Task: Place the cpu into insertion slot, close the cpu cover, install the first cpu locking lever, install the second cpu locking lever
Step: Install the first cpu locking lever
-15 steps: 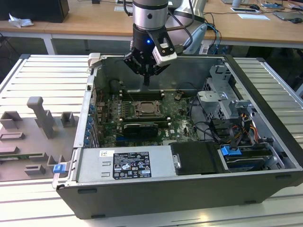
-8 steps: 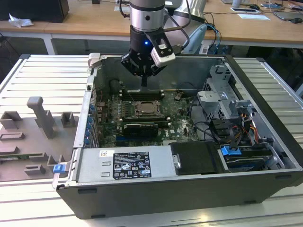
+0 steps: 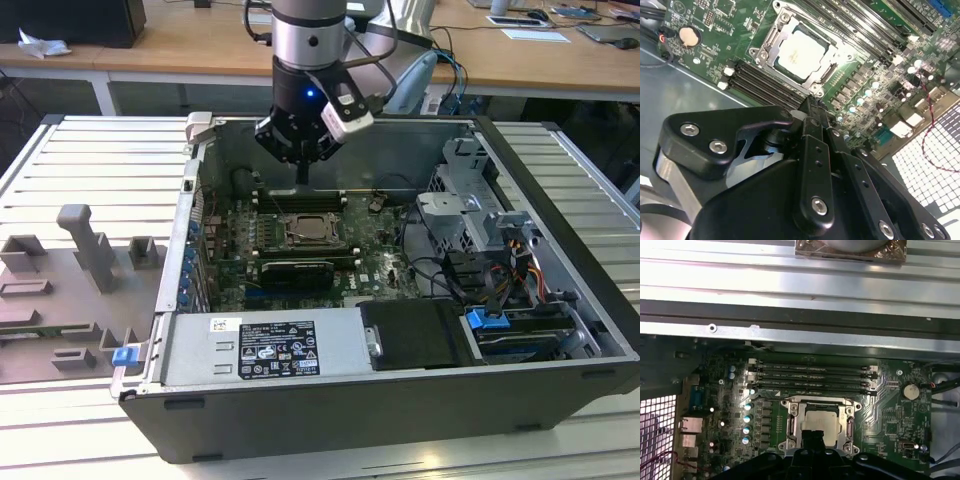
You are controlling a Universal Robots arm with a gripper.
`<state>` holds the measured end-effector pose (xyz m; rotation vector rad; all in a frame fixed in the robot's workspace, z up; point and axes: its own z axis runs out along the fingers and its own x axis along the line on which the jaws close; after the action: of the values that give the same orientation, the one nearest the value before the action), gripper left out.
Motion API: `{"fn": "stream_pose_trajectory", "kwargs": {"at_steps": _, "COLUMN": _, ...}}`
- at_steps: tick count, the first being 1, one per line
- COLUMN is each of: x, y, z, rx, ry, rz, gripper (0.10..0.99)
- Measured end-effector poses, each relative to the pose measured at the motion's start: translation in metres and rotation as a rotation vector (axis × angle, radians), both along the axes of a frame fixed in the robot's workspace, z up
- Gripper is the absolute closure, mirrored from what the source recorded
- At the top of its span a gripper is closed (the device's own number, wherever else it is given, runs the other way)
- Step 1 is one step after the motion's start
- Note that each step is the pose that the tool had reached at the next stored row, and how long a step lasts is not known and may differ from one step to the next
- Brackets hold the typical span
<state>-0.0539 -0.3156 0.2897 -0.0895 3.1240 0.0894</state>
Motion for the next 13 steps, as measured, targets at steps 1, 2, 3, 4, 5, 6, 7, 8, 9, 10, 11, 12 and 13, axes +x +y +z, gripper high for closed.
{"fn": "stream_pose_trajectory", "kwargs": {"at_steps": 1, "x": -0.0003, "y": -0.0003, "z": -0.0004, "rx": 0.001, "ry": 0.0, "rz": 0.002, "gripper": 0.98}}
{"fn": "stream_pose_trajectory", "kwargs": {"at_steps": 2, "x": -0.0009, "y": -0.0005, "z": -0.0007, "rx": 0.001, "ry": 0.0001, "rz": 0.004, "gripper": 0.98}}
{"fn": "stream_pose_trajectory", "kwargs": {"at_steps": 3, "x": -0.0015, "y": -0.0007, "z": -0.0009, "rx": 0.001, "ry": 0.0, "rz": 0.005, "gripper": 0.98}}
{"fn": "stream_pose_trajectory", "kwargs": {"at_steps": 4, "x": -0.0025, "y": -0.0009, "z": -0.0012, "rx": 0.001, "ry": 0.0001, "rz": 0.007, "gripper": 0.98}}
{"fn": "stream_pose_trajectory", "kwargs": {"at_steps": 5, "x": -0.004, "y": -0.0013, "z": -0.0016, "rx": 0.001, "ry": 0.0, "rz": 0.012, "gripper": 0.98}}
{"fn": "stream_pose_trajectory", "kwargs": {"at_steps": 6, "x": -0.0045, "y": -0.0014, "z": -0.0018, "rx": 0.001, "ry": 0.0001, "rz": 0.014, "gripper": 0.98}}
{"fn": "stream_pose_trajectory", "kwargs": {"at_steps": 7, "x": -0.005, "y": -0.0015, "z": -0.0019, "rx": 0.001, "ry": 0.0001, "rz": 0.015, "gripper": 0.98}}
{"fn": "stream_pose_trajectory", "kwargs": {"at_steps": 8, "x": -0.0053, "y": -0.0015, "z": -0.002, "rx": 0.001, "ry": 0.0, "rz": 0.016, "gripper": 0.98}}
{"fn": "stream_pose_trajectory", "kwargs": {"at_steps": 9, "x": -0.0055, "y": -0.0016, "z": -0.002, "rx": 0.001, "ry": 0.0001, "rz": 0.017, "gripper": 0.98}}
{"fn": "stream_pose_trajectory", "kwargs": {"at_steps": 10, "x": -0.0057, "y": -0.0017, "z": -0.0021, "rx": 0.001, "ry": 0.0001, "rz": 0.018, "gripper": 0.98}}
{"fn": "stream_pose_trajectory", "kwargs": {"at_steps": 11, "x": -0.0059, "y": -0.0017, "z": -0.0021, "rx": 0.001, "ry": 0.0, "rz": 0.019, "gripper": 0.98}}
{"fn": "stream_pose_trajectory", "kwargs": {"at_steps": 12, "x": -0.0062, "y": -0.0018, "z": -0.0022, "rx": 0.001, "ry": 0.0, "rz": 0.021, "gripper": 0.98}}
{"fn": "stream_pose_trajectory", "kwargs": {"at_steps": 13, "x": -0.0067, "y": -0.0019, "z": -0.0022, "rx": 0.001, "ry": 0.0001, "rz": 0.022, "gripper": 0.98}}
